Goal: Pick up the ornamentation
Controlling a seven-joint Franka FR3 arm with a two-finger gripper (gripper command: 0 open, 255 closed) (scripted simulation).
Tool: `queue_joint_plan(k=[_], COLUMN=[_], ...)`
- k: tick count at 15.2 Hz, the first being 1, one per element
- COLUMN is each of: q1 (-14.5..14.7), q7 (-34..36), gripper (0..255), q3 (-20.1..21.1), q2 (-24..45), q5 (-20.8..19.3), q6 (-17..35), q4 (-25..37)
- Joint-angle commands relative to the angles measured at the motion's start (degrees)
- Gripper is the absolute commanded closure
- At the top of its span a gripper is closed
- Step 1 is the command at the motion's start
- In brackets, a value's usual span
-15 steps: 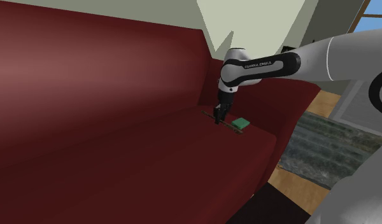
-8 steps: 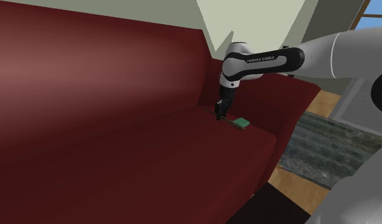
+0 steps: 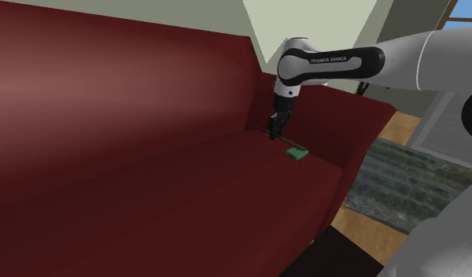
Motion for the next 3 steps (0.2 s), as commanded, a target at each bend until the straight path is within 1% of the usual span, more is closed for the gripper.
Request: queue_joint_plan(k=[1,3], q1=[0.03,0.03], q7=[0.06,0.06], gripper=[255,255], q3=[0.03,0.03], q2=[-0.19,-0.19], q5=[-0.01,-0.01], q6=[-1.64,-1.76], q4=[1.43,1.55])
